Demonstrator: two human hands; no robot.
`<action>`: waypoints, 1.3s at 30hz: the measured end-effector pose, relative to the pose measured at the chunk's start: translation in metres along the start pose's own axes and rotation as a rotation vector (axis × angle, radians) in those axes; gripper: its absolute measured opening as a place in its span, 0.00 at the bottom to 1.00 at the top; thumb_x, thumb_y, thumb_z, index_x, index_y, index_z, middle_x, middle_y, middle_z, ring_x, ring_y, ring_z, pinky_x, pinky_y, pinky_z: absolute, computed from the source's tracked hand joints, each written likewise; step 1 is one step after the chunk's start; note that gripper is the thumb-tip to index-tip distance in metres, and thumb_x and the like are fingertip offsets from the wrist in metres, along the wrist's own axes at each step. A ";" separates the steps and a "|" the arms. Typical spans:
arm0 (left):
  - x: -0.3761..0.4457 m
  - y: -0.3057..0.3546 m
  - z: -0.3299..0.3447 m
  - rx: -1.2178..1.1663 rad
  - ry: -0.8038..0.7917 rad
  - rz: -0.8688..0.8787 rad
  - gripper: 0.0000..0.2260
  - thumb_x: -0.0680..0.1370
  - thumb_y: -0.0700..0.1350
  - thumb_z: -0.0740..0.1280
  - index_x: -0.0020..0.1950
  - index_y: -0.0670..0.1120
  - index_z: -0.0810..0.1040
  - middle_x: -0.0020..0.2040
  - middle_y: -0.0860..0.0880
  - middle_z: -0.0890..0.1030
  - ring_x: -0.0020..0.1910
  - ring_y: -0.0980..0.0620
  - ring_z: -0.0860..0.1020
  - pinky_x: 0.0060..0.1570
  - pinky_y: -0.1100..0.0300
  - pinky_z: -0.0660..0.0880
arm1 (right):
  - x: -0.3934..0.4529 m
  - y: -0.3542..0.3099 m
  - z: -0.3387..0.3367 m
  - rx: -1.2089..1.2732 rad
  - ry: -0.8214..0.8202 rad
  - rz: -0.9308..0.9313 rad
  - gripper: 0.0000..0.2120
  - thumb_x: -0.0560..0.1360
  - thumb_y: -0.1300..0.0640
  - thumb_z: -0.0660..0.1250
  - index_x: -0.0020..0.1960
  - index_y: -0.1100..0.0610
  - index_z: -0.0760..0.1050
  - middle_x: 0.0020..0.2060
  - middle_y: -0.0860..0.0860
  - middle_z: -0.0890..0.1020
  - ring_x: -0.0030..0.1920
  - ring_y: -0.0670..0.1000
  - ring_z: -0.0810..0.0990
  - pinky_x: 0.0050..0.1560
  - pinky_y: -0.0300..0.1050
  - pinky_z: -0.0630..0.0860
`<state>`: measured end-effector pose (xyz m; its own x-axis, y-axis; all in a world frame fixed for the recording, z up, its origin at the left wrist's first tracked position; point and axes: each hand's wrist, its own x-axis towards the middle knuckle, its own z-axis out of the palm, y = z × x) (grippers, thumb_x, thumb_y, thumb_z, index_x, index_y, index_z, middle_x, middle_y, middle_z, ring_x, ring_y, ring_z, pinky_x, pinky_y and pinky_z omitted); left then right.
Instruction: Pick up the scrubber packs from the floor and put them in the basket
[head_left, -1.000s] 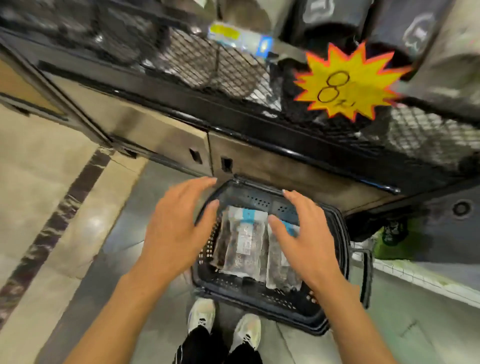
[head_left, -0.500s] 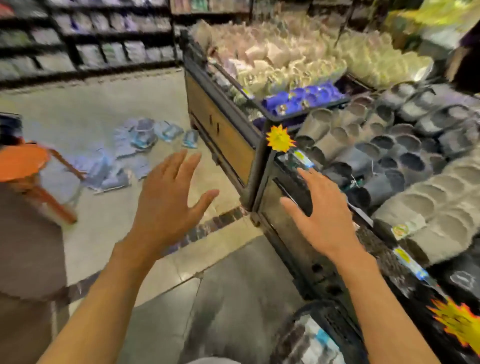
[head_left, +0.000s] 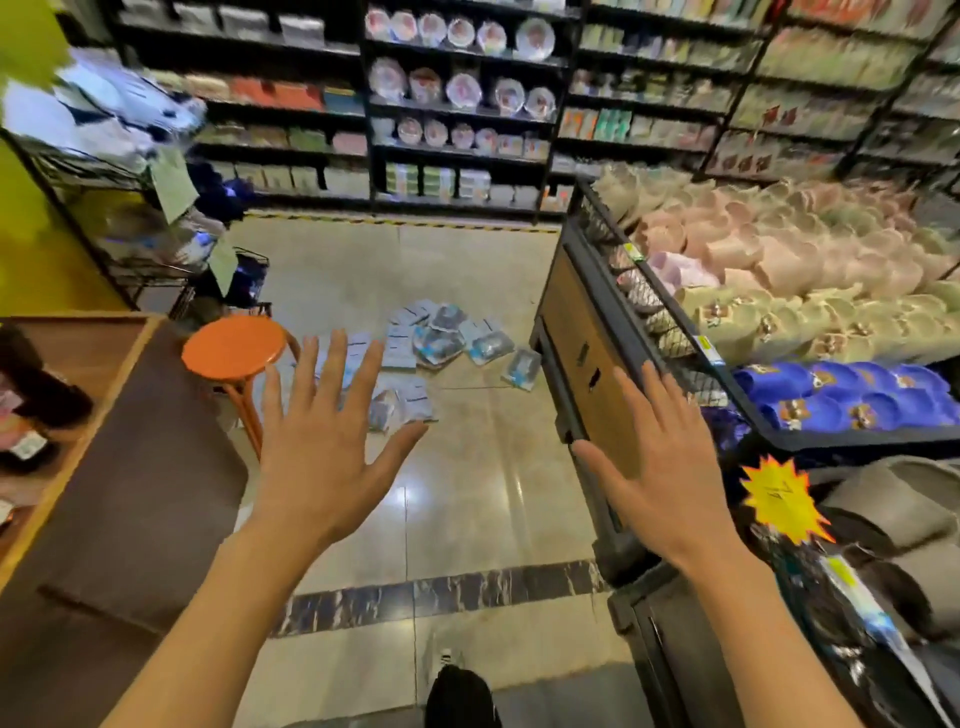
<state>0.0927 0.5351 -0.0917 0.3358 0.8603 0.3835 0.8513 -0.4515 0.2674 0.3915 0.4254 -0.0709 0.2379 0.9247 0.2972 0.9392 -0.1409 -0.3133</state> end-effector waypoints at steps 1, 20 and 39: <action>0.024 -0.008 0.008 0.019 -0.006 -0.012 0.38 0.80 0.72 0.45 0.84 0.51 0.57 0.83 0.41 0.58 0.83 0.38 0.53 0.77 0.32 0.52 | 0.029 0.004 0.013 0.016 -0.002 -0.010 0.44 0.75 0.24 0.49 0.84 0.48 0.55 0.84 0.52 0.53 0.84 0.53 0.48 0.82 0.58 0.47; 0.371 -0.171 0.142 0.068 0.005 -0.219 0.37 0.80 0.70 0.52 0.84 0.50 0.57 0.83 0.42 0.59 0.83 0.42 0.55 0.78 0.35 0.54 | 0.458 -0.014 0.205 0.162 -0.167 -0.094 0.44 0.75 0.25 0.52 0.84 0.48 0.55 0.83 0.51 0.55 0.83 0.56 0.52 0.82 0.58 0.53; 0.625 -0.358 0.387 -0.112 -0.129 -0.318 0.36 0.80 0.68 0.56 0.82 0.49 0.60 0.82 0.42 0.62 0.81 0.43 0.58 0.78 0.52 0.48 | 0.752 0.006 0.467 0.242 -0.409 0.019 0.43 0.75 0.27 0.56 0.83 0.48 0.55 0.83 0.49 0.60 0.81 0.51 0.59 0.79 0.59 0.61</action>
<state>0.1544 1.3264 -0.2897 0.1155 0.9815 0.1525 0.8742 -0.1733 0.4535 0.4603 1.2848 -0.2706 0.0919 0.9929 -0.0750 0.8390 -0.1178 -0.5312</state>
